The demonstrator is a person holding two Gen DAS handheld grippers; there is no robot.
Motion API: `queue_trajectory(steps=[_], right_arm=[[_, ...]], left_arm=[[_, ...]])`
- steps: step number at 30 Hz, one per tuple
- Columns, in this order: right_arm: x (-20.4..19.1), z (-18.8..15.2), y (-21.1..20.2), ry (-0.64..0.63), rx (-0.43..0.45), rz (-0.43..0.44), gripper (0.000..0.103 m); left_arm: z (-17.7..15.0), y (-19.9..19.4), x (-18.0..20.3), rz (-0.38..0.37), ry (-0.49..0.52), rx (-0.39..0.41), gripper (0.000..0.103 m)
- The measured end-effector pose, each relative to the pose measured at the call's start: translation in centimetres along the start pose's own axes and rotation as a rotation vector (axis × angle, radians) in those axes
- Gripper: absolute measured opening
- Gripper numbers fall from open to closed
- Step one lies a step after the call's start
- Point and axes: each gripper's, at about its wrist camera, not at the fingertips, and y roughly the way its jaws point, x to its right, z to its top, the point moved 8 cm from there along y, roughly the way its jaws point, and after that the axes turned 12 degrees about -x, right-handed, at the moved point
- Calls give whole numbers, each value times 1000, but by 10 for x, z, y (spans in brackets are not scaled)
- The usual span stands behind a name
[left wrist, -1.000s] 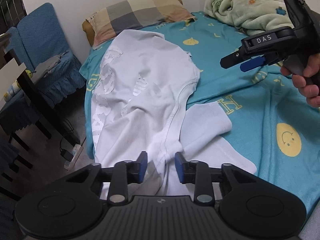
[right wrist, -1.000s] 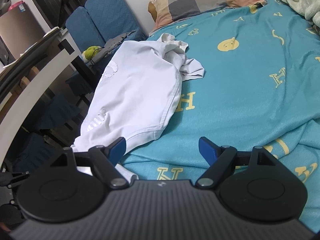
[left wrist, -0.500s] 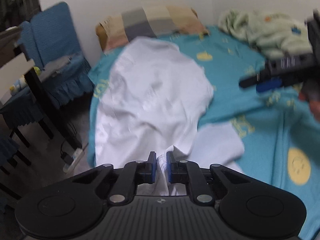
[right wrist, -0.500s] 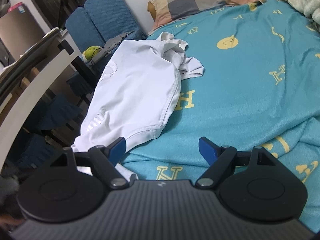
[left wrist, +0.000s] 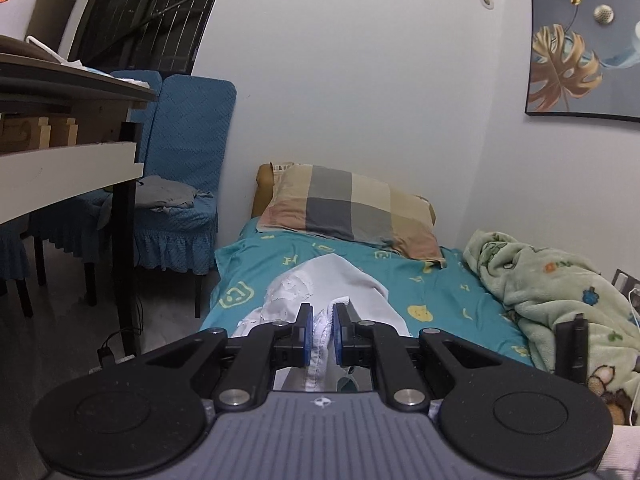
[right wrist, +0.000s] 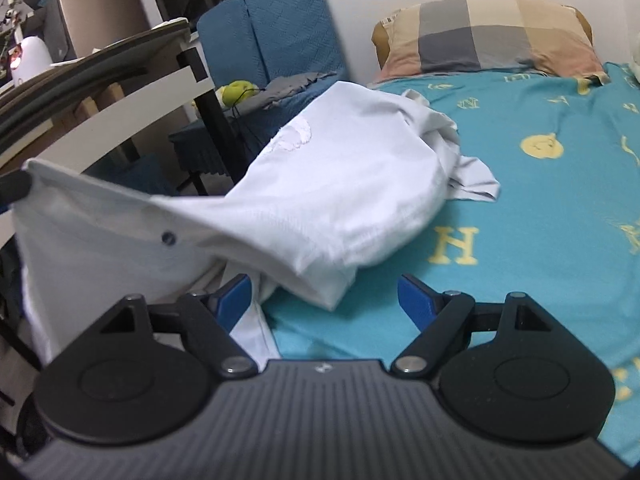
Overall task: Fold clothes
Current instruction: 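Grasp the T-shirt with the right gripper while the left gripper holds it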
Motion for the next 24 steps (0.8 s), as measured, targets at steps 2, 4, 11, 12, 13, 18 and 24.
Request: queue_trajectory(steps=[2,4,11,12,13,18,24], right_arm=[[3,3,18,27,-13,-23,81],[8,0,34,38,-39,-33,81],[36,-5,52,72,-68,-73,19],[36,-4,49,77,-60,-68,14],[36,-2,47,82,-52,-63,8],[28,11,26,84,6,-33,6],[20,20,5,98,44,2,6]], left_arm=[[0,0,-1,6,1,-4,11],[-4,3,-6,8,-15,-21,11],[-25,28,-31,32,-113,-171,12],[-29,31,-35,36,-128,-195,12],[-33,35,-37,42,-133,-224,12],[-55,48,-31,61,-116,-343,21],[-76,62,0,87,-6,-423,52]])
